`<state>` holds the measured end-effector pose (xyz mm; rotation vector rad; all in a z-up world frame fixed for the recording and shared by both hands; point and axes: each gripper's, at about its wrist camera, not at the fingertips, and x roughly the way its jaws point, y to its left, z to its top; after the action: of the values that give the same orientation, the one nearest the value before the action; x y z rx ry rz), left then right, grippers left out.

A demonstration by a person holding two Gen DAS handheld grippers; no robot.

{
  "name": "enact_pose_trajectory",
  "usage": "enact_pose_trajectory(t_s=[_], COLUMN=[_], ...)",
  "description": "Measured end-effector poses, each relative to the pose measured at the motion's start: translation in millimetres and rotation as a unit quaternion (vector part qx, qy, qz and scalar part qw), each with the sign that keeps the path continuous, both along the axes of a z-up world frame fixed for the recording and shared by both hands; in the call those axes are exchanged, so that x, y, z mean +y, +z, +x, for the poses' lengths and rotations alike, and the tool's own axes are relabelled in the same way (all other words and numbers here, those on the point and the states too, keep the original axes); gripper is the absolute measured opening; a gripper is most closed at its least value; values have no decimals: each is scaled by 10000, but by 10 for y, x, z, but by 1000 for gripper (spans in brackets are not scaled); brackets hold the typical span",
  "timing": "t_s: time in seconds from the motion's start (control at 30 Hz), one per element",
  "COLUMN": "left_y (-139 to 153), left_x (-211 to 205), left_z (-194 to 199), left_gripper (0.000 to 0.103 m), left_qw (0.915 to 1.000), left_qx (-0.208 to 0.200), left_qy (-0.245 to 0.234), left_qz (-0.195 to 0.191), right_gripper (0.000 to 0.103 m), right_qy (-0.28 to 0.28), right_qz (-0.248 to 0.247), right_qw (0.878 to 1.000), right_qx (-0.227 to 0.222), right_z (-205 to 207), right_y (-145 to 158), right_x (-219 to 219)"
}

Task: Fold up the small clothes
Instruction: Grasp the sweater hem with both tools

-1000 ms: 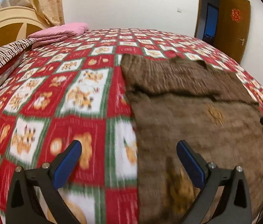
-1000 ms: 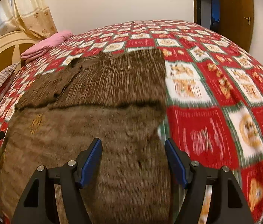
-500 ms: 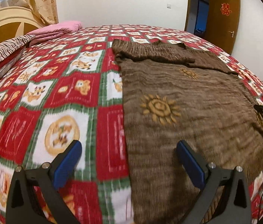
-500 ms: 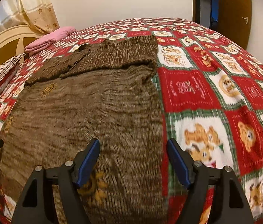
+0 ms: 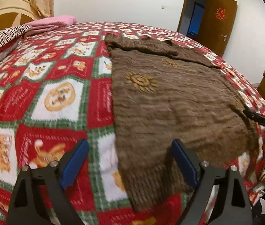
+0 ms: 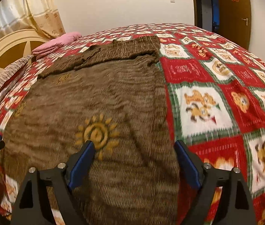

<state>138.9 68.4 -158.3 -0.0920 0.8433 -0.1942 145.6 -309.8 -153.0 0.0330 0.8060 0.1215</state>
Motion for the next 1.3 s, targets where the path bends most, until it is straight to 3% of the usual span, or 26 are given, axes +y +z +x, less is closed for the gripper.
enact_pose_trajectory(t_s=[0.1,0.2,0.27,0.33,0.5,0.6,0.83,0.93,1.1,1.23,1.3], left_y=[-15,-38,-56,-58,-66,-62,98,169,111,81,129], left_x=[-41,-85,-102,-69,36,15,47,129,144,168,183], left_z=[-96,-161,-197,-239,-258,-293,-395,-414,-413,-432,-470], left_gripper=[88,80,70,53,32,9,7,7,7,6,6], left_qw=[9999,9999,10000,9997,9983,9978,9969,9958,9959,9952,9945], left_qx=[36,-14,-57,-89,-27,-10,-288,-372,-298,-249,-332], left_qy=[-44,-38,61,175,357,269,342,364,326,281,234], left_qz=[-148,-105,-19,-132,-454,-605,-649,-760,-795,-909,-966], right_gripper=[89,89,89,89,90,90,88,62,46,14,9], right_qy=[54,69,69,86,235,230,332,384,437,470,521], right_qz=[-57,94,201,228,23,162,696,700,774,1092,1264], right_qw=[10000,9999,9998,9997,9996,9995,9970,9968,9959,9923,9898], right_qx=[5,-6,-28,-64,-140,-144,70,106,182,359,392], right_z=[-142,-271,-352,-416,-527,-544,-603,-650,-693,-709,-735], right_y=[-35,-56,-73,-95,-137,-137,-94,-92,-120,-143,-132], right_x=[18,-23,-49,-62,-20,-57,-177,-191,-230,-317,-365])
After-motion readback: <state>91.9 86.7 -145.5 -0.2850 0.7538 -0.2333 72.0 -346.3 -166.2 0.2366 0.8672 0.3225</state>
